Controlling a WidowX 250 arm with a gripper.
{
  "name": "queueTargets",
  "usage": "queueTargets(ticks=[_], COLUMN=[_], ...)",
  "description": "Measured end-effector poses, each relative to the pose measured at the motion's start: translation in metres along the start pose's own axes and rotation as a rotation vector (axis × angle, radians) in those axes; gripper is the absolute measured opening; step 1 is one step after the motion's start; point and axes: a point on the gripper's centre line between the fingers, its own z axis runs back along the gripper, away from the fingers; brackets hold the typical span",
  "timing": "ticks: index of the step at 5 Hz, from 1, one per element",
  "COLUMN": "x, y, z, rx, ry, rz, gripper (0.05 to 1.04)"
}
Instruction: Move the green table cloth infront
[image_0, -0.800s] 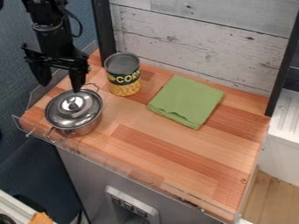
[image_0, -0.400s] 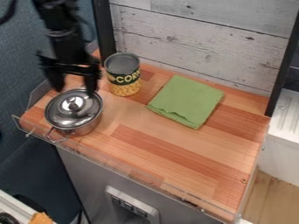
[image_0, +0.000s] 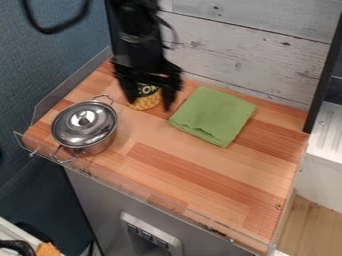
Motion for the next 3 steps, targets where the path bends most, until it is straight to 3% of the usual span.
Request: queueTargets(ticks=[3], x=[0.053], y=[-0.04], z=[-0.034], rx=[-0.002], ry=[-0.048], rz=[-0.036], gripper=[1.0])
